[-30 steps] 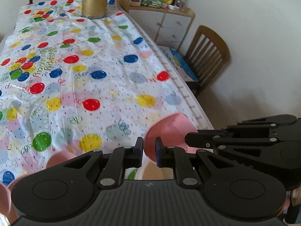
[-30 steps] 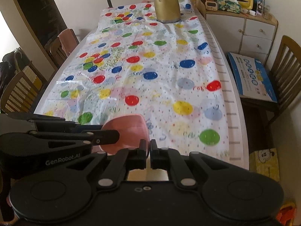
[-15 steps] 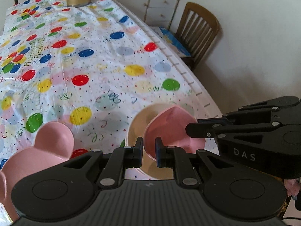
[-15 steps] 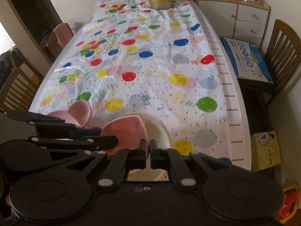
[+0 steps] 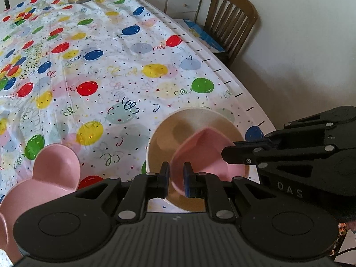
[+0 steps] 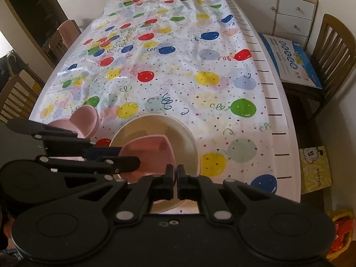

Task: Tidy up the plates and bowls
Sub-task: 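Lower the heart-shaped bowl into the cream bowl and open the left gripper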

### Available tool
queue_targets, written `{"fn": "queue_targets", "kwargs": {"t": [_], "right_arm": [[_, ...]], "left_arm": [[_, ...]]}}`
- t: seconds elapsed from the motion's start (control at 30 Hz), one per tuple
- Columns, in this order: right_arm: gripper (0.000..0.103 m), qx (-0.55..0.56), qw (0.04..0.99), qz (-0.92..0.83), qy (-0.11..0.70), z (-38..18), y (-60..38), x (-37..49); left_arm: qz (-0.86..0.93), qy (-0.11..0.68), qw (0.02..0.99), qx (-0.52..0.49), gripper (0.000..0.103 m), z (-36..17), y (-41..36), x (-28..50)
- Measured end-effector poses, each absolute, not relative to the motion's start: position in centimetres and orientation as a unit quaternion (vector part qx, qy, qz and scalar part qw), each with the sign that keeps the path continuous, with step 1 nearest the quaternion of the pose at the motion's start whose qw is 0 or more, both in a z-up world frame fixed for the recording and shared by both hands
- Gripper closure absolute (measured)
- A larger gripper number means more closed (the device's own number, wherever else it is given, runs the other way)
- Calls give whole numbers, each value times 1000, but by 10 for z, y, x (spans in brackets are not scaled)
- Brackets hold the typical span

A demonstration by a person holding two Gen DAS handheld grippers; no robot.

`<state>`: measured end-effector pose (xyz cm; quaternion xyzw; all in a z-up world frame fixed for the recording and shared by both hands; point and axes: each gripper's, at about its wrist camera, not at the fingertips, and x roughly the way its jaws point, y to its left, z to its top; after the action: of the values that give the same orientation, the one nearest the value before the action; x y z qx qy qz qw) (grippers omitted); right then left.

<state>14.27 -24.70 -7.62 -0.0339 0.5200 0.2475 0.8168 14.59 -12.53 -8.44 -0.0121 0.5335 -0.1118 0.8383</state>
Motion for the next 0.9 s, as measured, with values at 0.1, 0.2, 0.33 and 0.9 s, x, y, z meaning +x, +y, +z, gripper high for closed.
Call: {"fn": "queue_targets", "kwargs": {"t": [0.1, 0.2, 0.33, 0.9], "right_arm": [[101, -39, 816, 247, 520, -78, -245, 143], [101, -40, 816, 243, 523, -80, -245, 145], [97, -39, 815, 240, 526, -81, -245, 148], [82, -27, 833, 238, 499, -63, -251, 134]], "left_arm": [[-112, 538, 835, -6, 90, -89, -126, 148], [-115, 538, 835, -4, 90, -90, -128, 149], [-117, 539, 834, -6, 90, -90, -128, 150], [-120, 500, 858, -4, 90, -65, -123, 129]]}}
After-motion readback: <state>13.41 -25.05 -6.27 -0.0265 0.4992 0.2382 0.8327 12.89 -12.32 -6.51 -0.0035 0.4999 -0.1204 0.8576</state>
